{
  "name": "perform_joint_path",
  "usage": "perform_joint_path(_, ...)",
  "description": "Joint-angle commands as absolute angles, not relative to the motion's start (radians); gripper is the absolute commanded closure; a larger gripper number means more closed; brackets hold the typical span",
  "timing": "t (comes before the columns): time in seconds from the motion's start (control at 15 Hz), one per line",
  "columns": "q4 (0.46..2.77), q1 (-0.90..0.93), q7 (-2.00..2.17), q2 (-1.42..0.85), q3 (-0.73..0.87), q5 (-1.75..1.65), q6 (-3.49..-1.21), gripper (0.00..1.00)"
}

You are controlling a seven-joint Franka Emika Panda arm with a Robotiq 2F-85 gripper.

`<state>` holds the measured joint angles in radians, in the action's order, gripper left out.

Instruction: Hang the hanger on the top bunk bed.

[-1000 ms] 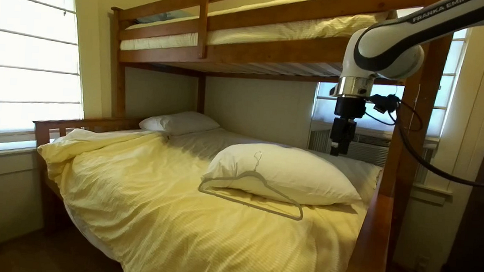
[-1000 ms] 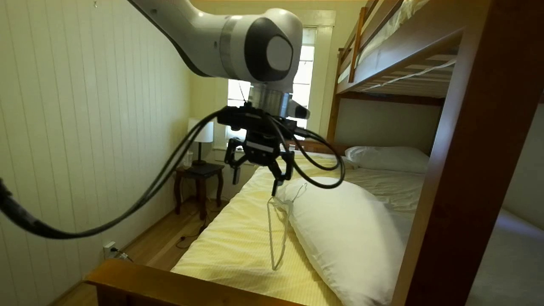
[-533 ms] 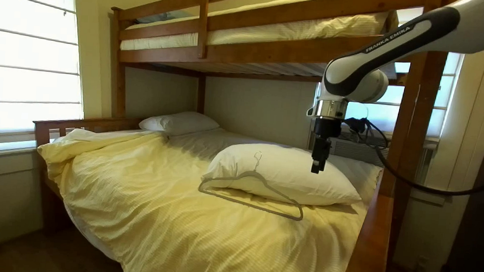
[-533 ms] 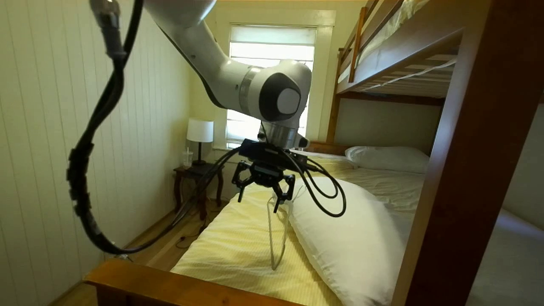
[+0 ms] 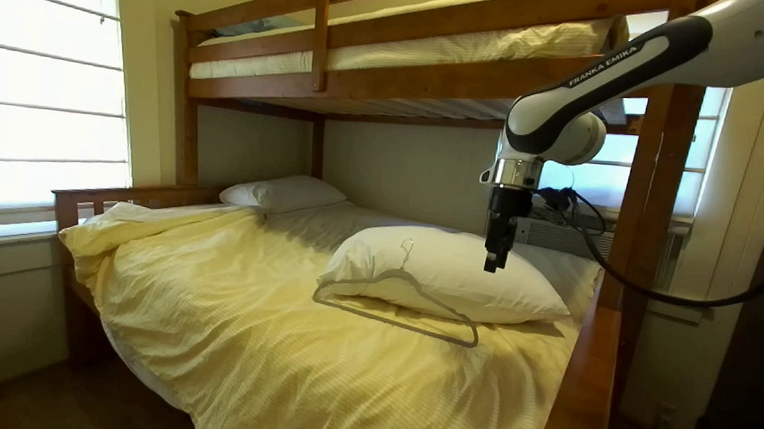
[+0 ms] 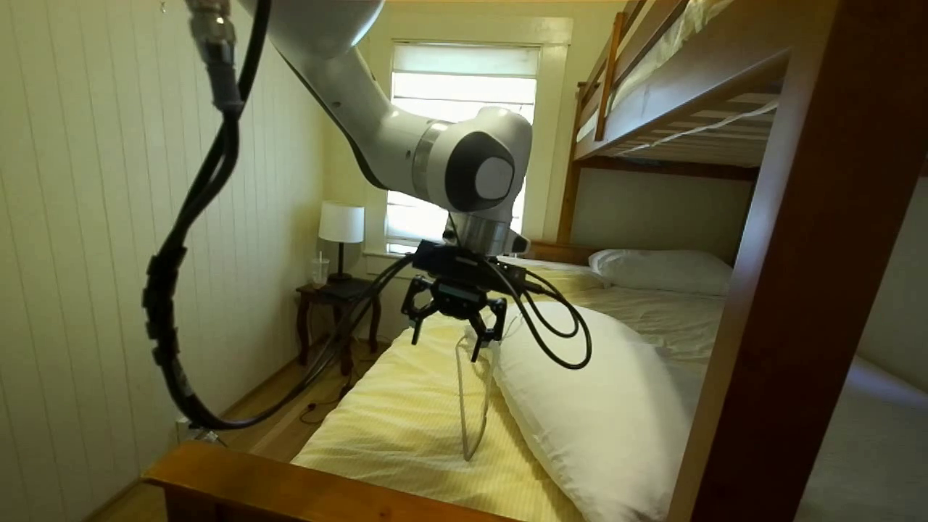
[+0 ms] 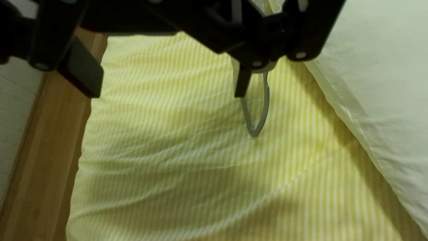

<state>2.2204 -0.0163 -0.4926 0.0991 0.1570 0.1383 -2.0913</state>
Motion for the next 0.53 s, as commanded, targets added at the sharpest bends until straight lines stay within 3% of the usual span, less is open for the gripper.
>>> perform_joint_path(0.0,2.189,-0.035,-0.486,0.006,0.144,0.187,-2.218,0.00)
perform_joint_path(0.47,2.099,-0.090,-0.630,-0.188,0.113,0.338,-2.347,0.00)
